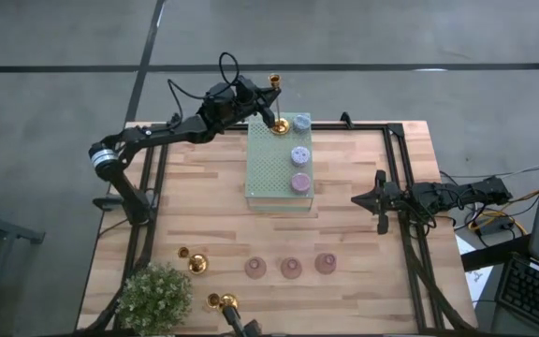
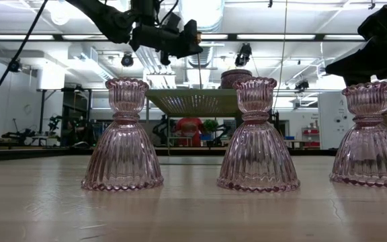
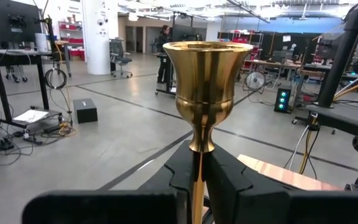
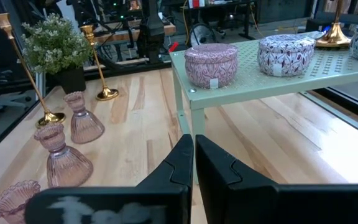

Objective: Pick & Place candle stick holders
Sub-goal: Put the top gold candle holder on the shelf

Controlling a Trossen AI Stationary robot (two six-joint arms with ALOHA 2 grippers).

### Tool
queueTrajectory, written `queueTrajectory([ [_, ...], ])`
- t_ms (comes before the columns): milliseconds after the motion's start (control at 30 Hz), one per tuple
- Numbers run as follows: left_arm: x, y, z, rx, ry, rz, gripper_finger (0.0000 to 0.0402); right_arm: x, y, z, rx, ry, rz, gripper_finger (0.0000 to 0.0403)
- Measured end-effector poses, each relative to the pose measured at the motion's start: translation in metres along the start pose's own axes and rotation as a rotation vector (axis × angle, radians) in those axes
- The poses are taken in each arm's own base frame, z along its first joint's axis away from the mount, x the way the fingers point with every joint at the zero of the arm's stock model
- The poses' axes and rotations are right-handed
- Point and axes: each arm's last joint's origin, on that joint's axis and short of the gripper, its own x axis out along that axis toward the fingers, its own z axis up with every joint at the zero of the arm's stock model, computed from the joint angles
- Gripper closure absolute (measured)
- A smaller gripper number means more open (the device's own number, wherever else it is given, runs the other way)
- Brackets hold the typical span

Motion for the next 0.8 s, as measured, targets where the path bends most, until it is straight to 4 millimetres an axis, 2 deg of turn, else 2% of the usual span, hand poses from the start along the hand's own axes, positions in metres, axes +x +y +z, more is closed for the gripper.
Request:
queueTrajectory([
  [800, -0.0004, -0.0008, -0.0023, 0.03, 0.012, -0.027, 0.0371, 0.0, 0.0, 0.0, 0.0, 0.0, 0.0, 0.039],
])
